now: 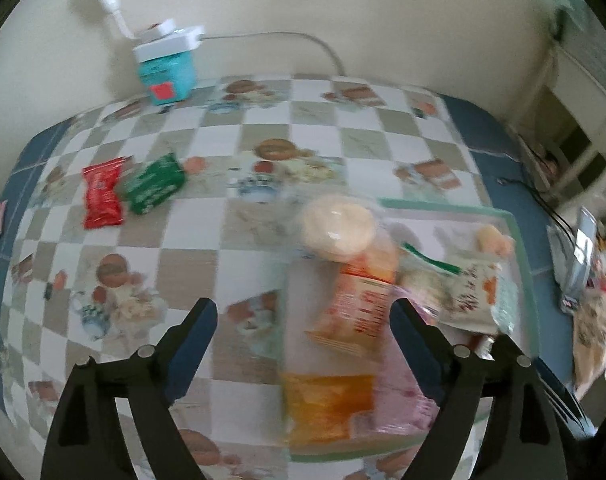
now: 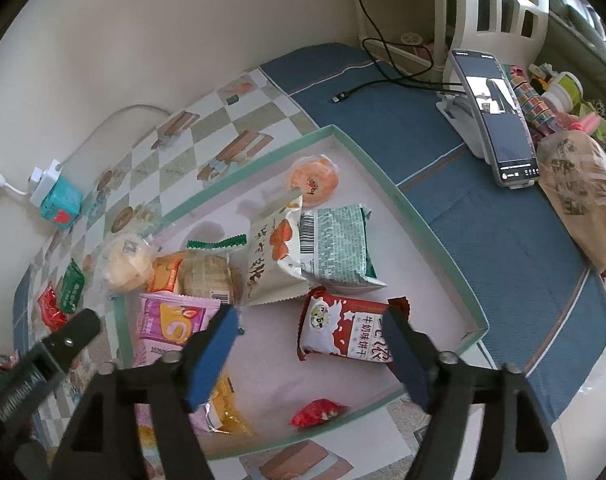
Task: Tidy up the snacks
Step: 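Open both grippers to drop the roll-cake bag and candy, then move both grippers back to the red bag and green pack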
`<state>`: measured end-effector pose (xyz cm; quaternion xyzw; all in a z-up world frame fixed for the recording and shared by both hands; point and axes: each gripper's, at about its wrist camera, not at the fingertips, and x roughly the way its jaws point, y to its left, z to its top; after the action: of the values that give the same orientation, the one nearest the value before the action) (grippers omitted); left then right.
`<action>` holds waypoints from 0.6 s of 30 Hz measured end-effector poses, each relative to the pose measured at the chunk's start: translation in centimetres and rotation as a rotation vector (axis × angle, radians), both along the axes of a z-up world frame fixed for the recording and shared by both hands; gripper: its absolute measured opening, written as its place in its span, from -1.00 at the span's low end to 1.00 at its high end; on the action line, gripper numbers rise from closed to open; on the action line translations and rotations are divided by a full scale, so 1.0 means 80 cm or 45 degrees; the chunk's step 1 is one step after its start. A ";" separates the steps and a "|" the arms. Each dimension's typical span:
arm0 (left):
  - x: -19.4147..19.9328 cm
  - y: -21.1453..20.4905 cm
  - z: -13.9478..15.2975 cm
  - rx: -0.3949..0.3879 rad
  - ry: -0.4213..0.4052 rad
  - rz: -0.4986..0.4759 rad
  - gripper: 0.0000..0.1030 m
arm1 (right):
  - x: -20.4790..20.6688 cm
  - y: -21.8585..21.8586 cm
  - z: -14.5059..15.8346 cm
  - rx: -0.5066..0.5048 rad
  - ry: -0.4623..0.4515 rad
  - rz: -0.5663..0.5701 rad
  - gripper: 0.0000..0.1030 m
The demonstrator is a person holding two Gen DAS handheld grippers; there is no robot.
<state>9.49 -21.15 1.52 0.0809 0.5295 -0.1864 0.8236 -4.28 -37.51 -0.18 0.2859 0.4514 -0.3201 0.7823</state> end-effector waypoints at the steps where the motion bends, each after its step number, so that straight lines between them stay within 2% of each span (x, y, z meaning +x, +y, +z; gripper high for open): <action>1: 0.005 0.008 0.000 0.003 0.000 0.032 0.79 | 0.000 0.000 0.000 -0.001 0.001 0.001 0.66; 7: 0.029 0.049 -0.002 0.039 -0.023 0.192 0.84 | 0.001 0.001 0.001 -0.012 -0.004 0.004 0.97; 18: 0.081 0.163 -0.014 0.098 -0.020 0.541 0.85 | 0.010 0.024 0.027 -0.056 -0.073 0.056 1.00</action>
<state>15.99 -8.11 0.41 0.0004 0.5348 0.0123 0.8449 -3.46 -35.63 1.99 0.2679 0.4279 -0.3044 0.8078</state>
